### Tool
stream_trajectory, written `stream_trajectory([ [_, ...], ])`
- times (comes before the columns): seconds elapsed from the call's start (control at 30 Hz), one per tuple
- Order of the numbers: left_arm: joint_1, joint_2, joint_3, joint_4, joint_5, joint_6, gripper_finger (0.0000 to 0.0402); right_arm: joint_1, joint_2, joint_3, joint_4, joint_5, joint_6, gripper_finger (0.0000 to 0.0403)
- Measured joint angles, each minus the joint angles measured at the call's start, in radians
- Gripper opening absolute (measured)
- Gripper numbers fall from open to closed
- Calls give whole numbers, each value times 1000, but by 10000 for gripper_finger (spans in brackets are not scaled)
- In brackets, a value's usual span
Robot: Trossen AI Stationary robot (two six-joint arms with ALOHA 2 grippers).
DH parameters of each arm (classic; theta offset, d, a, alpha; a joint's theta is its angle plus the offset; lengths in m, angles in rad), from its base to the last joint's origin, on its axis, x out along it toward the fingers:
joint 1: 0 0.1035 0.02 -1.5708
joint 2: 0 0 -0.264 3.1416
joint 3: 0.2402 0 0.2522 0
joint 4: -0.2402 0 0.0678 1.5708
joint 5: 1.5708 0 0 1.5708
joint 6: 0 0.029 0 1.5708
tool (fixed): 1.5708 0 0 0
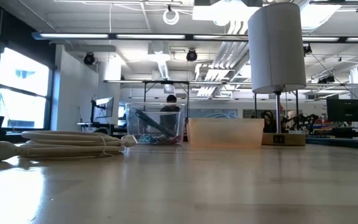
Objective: Pick & Place USB Port
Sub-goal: Put the top light brown hdmi cable into the orange bin
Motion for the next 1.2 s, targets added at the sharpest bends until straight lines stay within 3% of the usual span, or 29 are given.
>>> stream_trajectory([
  [0.17,0,60,-9,54,88,0,23,-59,15,0,118,-101,-102,199],
  [0.33,0,122,-8,159,207,0,23,-130,52,0,150,-194,-100,232],
  [0.5,2,161,-9,167,241,0,23,-180,104,0,185,-294,-132,245],
  [0.83,2,178,-9,163,263,-1,23,-210,189,0,248,-301,-203,242],
  [0.97,2,178,-9,152,262,-1,30,-210,192,0,267,-274,-206,196],
  [1.13,2,178,-8,126,245,0,95,-209,181,0,266,-234,-239,41],
  [1.2,2,178,-8,126,228,0,117,-207,176,0,266,-217,-250,35],
])
